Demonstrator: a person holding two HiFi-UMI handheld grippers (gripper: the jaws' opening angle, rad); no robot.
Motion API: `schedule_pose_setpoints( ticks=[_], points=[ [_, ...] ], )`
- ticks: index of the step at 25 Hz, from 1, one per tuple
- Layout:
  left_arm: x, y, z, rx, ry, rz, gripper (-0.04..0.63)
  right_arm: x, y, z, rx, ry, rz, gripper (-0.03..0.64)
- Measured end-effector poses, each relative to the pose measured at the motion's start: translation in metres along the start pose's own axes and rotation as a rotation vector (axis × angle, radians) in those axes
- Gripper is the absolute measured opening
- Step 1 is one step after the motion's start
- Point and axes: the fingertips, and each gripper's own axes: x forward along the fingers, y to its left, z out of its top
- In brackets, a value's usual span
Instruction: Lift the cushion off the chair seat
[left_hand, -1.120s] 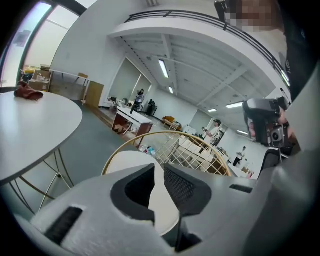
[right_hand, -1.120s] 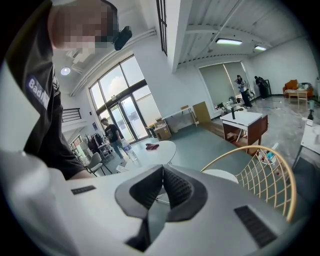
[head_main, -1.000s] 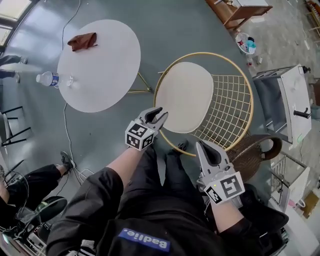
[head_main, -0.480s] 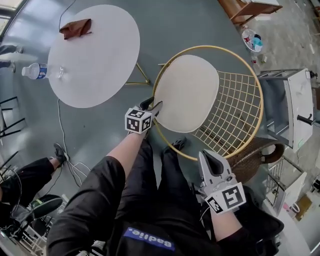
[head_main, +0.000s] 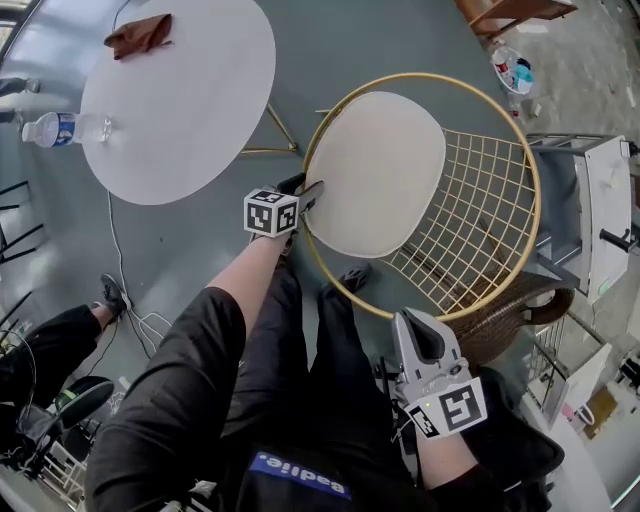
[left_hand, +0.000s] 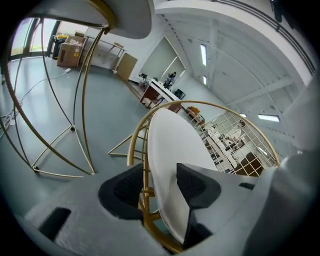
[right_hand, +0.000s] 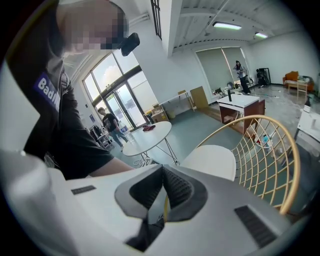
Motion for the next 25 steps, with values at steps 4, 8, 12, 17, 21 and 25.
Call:
schedule_pose_setpoints(
  ticks=[4,8,12,17,21,25],
  points=[
    [0.006,-0.005,-0.002,-0.016,0.036,-0.036,0.206,-0.004,0.003,-0.003,0.005,0.004,-0.014,0.028],
    [0.001,-0.015,-0.004,-0.003,0.103,-0.063,0.133,-0.01,0.009,0.003,0.002,-0.013,-0.029,0.026],
    [-0.013,-0.032,-0.002,0.007,0.124,-0.066,0.095,-0.022,0.017,0.016,-0.001,-0.035,-0.031,0.026],
    [-0.037,-0.067,0.02,0.02,0.1,-0.097,0.061,-0.039,0.027,0.038,-0.013,-0.097,-0.043,0.026],
    [-0.067,-0.118,0.028,0.022,0.077,-0.138,0.046,-0.068,0.047,0.058,-0.019,-0.153,-0.049,0.026],
    [-0.074,-0.157,0.054,0.008,0.055,-0.206,0.038,-0.071,0.046,0.088,-0.031,-0.195,-0.072,0.026]
  ],
)
